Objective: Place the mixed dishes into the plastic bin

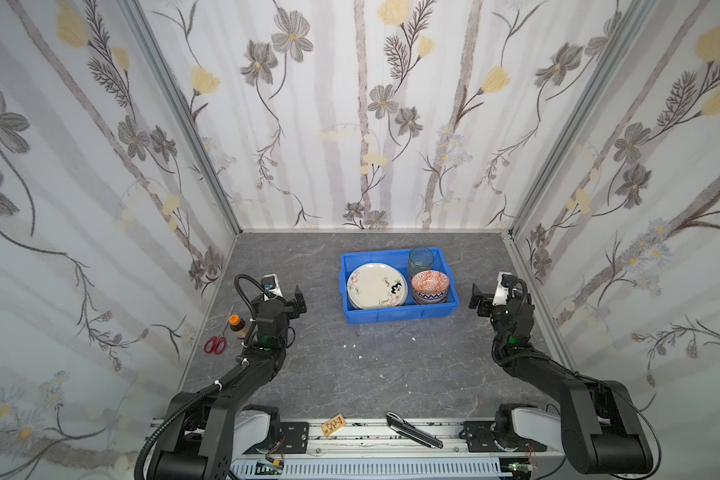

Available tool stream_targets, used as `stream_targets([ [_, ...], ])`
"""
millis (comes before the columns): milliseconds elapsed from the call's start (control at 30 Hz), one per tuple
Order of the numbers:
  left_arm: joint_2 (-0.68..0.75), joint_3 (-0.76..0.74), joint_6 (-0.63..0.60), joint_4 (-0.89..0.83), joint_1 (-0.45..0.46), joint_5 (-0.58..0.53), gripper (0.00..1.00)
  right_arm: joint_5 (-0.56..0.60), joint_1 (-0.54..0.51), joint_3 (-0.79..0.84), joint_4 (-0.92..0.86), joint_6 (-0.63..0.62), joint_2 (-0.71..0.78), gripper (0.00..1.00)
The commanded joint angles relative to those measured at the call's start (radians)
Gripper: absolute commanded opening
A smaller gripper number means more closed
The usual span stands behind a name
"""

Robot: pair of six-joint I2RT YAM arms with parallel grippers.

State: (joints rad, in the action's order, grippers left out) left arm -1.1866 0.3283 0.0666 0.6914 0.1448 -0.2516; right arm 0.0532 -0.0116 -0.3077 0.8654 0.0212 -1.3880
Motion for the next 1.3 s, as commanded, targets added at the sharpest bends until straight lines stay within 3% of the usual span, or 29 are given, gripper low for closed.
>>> stream_targets([
  [0, -0.054, -0.008, -0.007, 0.178, -0.017, 0.007, 1.00, -0.052, 0.005, 0.029, 0.219, 0.006, -0.036, 1.00],
  [133, -0.123, -0.011, -0.019, 0.266, -0.024, 0.051, 1.00, -0.001, 0.008, 0.124, 0.488, 0.032, -0.126, 1.00],
  [200, -0.141, -0.009, -0.045, 0.283, -0.026, 0.069, 1.00, -0.010, 0.012, 0.098, 0.387, 0.031, -0.099, 1.00],
  [733, -0.352, -0.010, -0.052, 0.462, -0.083, 0.161, 1.00, -0.040, 0.015, 0.093, 0.411, 0.026, -0.118, 1.00],
  [967, -0.394, -0.083, -0.011, 0.627, -0.140, 0.262, 1.00, -0.047, 0.015, 0.095, 0.415, 0.022, -0.118, 1.00],
  [1267, -0.396, -0.084, -0.014, 0.627, -0.139, 0.259, 1.00, -0.046, 0.015, 0.095, 0.415, 0.020, -0.118, 1.00],
])
